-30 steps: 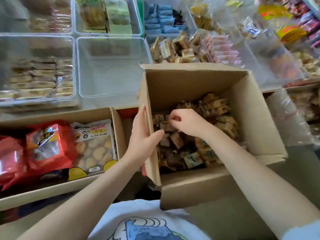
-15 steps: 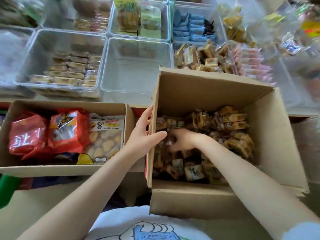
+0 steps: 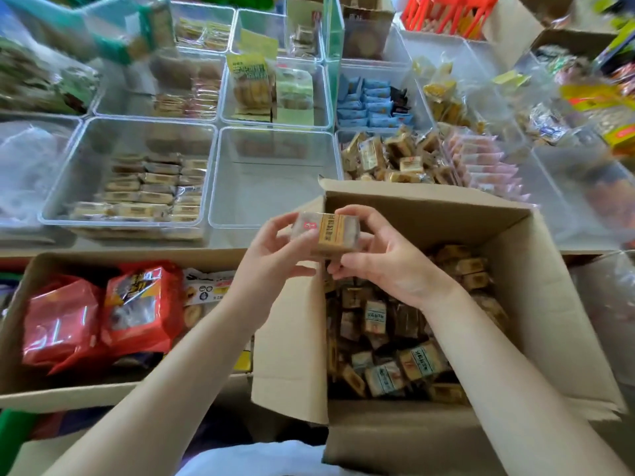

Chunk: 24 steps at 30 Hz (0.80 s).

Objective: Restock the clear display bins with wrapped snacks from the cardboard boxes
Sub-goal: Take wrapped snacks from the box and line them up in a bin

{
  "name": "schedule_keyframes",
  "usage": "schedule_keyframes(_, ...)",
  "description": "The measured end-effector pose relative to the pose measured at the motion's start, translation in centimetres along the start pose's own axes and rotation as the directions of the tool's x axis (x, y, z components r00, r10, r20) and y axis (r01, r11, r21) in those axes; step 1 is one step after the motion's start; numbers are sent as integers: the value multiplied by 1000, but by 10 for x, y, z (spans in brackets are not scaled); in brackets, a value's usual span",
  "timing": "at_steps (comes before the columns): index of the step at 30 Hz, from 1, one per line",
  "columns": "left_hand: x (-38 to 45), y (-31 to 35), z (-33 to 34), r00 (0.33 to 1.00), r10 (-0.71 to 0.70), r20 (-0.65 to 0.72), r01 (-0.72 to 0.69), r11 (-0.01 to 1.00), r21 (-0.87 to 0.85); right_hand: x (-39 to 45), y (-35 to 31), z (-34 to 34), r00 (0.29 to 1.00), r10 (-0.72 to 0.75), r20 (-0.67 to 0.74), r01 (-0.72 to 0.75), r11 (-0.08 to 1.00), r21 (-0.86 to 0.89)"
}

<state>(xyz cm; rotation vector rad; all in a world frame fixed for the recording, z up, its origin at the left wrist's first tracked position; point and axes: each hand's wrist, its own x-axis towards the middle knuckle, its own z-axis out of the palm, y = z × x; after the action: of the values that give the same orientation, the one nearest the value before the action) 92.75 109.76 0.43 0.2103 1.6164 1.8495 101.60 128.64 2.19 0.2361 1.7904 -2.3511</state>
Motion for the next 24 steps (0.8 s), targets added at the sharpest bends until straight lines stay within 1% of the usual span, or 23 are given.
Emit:
schedule_keyframes(2, 5, 5, -19, 999, 20, -34, -19, 999, 38, 13, -2, 18, 999, 47, -28, -49, 995, -88)
schedule_keyframes(4, 8, 11, -45, 998, 29, -48, -26, 997, 69, 31, -3, 34, 995, 62, -84, -80, 972, -220)
schedule_keyframes(7, 13, 21, -92, 997, 68, -22, -66, 994, 88, 65, -3, 60, 984, 27, -179, -103, 897, -430)
schedule_keyframes(10, 20, 33, -138, 994, 108, 20, -109, 990, 86, 107, 2, 90, 983, 18, -180, -117, 822, -557)
schedule_keyframes(12, 30, 40, -172, 991, 131, 19, -132, 987, 86, 137, 8, 112, 980, 1, -199, -128, 771, -624)
schedule_keyframes(14, 47, 39, -210, 989, 148, -4, -146, 975, 165, 170, 17, 132, 975, -31, -221, -122, 756, -643)
schedule_keyframes(16, 67, 30, -257, 989, 127, -81, -96, 946, 310, 202, 27, 149, 967, -42, -250, -144, 722, -677)
schedule_keyframes(17, 78, 22, -284, 984, 123, -128, -57, 903, 425, 218, 31, 157, 962, -45, -269, -166, 686, -708)
schedule_keyframes(18, 88, 14, -312, 976, 141, -167, -19, 816, 578, 233, 36, 163, 957, -45, -288, -192, 644, -740)
schedule_keyframes(19, 98, 5, -341, 964, 190, -185, 10, 671, 741, 248, 40, 169, 952, -45, -302, -215, 603, -768)
schedule_keyframes(20, 106, -4, -369, 952, 249, -177, 31, 499, 866, 261, 43, 174, 948, -48, -313, -233, 565, -792)
schedule_keyframes(21, 113, -13, -395, 946, 281, -160, 55, 346, 937, 275, 46, 180, 945, -52, -322, -247, 534, -809)
schedule_keyframes(22, 117, -20, -417, 950, 274, -152, 86, 236, 968, 288, 47, 186, 942, -60, -330, -255, 510, -821)
schedule_keyframes(23, 120, -26, -437, 956, 249, -155, 114, 171, 979, 302, 49, 191, 938, -73, -340, -263, 491, -830)
schedule_keyframes(24, 122, -33, -451, 962, 222, -157, 128, 139, 982, 317, 50, 196, 934, -91, -347, -267, 471, -841)
